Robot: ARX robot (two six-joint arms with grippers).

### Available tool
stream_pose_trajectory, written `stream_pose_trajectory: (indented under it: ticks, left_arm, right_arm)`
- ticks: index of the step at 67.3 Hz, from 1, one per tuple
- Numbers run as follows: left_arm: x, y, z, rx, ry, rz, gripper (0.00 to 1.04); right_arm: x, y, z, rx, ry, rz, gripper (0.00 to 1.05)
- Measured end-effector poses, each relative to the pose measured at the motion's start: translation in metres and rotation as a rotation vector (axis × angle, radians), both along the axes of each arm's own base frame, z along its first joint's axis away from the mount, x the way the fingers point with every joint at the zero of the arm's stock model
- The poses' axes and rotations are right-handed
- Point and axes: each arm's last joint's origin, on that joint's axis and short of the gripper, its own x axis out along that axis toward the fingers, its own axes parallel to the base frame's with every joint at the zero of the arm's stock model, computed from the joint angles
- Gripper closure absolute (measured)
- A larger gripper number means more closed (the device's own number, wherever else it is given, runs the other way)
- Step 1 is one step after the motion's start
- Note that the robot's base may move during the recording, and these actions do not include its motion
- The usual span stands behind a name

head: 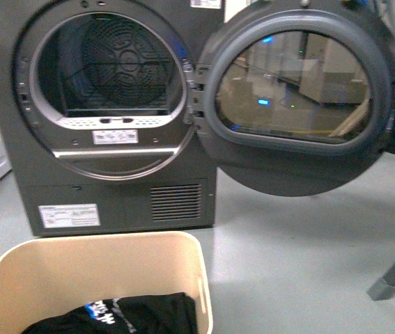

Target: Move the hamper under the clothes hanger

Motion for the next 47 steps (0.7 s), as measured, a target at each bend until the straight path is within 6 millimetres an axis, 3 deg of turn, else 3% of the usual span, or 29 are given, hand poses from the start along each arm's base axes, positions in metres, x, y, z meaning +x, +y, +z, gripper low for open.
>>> stream_pose_trajectory:
  ticks: [45, 47]
  left_arm:
    - [0.0000, 0.0001, 0.0000, 0.000, 0.000, 0.000, 0.07]
    - [0.0006, 0.0005, -0.0005, -0.015, 0.060, -0.021, 0.07]
  right_arm:
    - [0.0000, 0.0001, 0.0000, 0.000, 0.000, 0.002, 0.08]
    - [0.0000, 0.0001, 0.0000, 0.000, 0.000, 0.001, 0.08]
